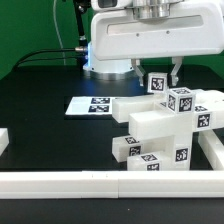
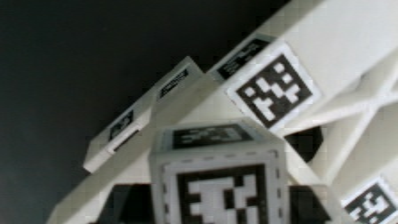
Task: Assemble chair
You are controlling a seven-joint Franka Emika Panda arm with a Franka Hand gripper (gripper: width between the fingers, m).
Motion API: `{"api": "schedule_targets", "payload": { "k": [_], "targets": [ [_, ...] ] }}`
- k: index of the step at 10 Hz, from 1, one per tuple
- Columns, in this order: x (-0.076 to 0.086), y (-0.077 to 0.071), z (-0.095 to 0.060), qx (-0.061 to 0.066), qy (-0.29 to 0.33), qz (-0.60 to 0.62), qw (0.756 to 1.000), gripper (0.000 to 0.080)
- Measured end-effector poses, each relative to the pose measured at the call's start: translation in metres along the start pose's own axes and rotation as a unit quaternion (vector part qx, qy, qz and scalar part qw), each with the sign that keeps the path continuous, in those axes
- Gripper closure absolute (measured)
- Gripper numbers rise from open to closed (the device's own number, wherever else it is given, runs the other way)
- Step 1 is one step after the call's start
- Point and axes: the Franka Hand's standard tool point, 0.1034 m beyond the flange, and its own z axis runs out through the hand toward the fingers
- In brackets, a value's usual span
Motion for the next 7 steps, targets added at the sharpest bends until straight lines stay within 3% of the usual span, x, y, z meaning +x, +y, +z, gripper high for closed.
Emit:
{"api": "schedule_targets", "payload": {
  "k": [4, 7],
  "targets": [
    [0.0013, 0.0032, 0.0008, 0.019, -0.011, 0.212, 0.977, 0.0514],
    [0.0009, 0.0009, 0.0012, 0.022, -0.011, 0.319, 0.947, 0.0514]
  ]
}}
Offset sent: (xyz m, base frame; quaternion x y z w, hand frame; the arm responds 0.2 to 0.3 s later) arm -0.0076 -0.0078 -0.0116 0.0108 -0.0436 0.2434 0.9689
